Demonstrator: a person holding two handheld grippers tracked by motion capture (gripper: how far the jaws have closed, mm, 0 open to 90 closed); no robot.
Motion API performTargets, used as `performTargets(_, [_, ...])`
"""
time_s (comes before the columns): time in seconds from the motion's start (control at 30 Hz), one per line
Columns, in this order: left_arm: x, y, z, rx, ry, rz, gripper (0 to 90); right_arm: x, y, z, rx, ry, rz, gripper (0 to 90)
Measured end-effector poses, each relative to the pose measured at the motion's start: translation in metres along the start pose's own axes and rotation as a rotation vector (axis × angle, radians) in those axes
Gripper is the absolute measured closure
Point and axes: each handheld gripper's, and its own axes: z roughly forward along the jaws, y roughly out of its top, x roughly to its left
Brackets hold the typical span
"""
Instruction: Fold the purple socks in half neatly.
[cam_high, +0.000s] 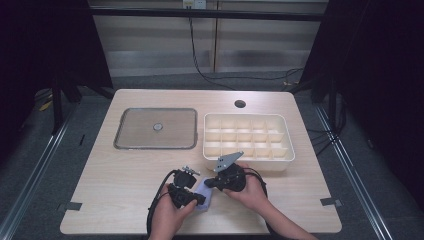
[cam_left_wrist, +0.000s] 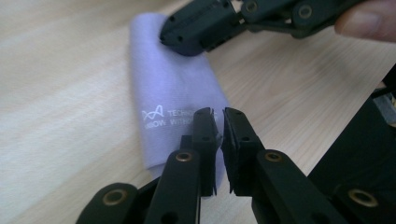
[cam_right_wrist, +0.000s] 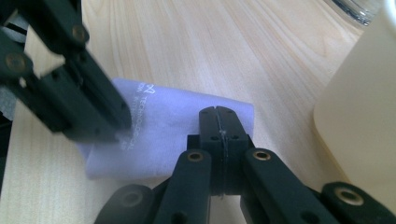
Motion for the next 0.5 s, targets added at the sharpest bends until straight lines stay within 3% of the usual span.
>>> performTargets(0.13, [0.010,0.001,-0.012,-0.038,0.014,-0.039,82.1,0.000,-0.001,-0.003,0.004,-0.003,0.010,88.5])
performTargets(0.27, [0.019,0.001,-0.020,-0.055,0.034,-0.053,82.1,-0.001,-0.003,-0.006,-0.001,-0.007,0.004,86.8])
performTargets(0.5, [0.032,-0.003,-0.011,-0.012,0.063,-0.077,82.3,-0.003,-0.005,-0.013,-0.002,-0.020,0.012,84.0])
